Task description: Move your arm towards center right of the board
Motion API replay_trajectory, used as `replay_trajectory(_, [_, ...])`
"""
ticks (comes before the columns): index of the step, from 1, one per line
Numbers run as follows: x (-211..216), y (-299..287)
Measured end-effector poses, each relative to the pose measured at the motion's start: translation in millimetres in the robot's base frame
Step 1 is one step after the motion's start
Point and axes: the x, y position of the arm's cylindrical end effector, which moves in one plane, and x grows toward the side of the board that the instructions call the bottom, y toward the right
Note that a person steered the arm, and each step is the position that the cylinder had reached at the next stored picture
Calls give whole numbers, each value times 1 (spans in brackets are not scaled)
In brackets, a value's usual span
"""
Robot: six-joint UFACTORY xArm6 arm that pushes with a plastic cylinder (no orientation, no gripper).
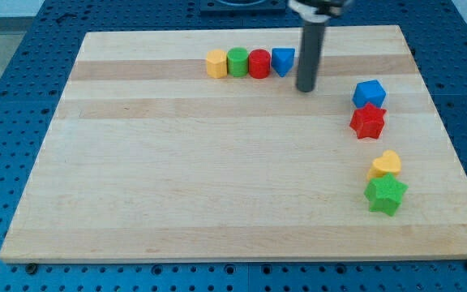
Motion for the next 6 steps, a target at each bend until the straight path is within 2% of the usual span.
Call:
replay_trajectory(2, [0, 122])
replay_trajectory(3, [3, 150])
replay_trajectory(6, [24, 135])
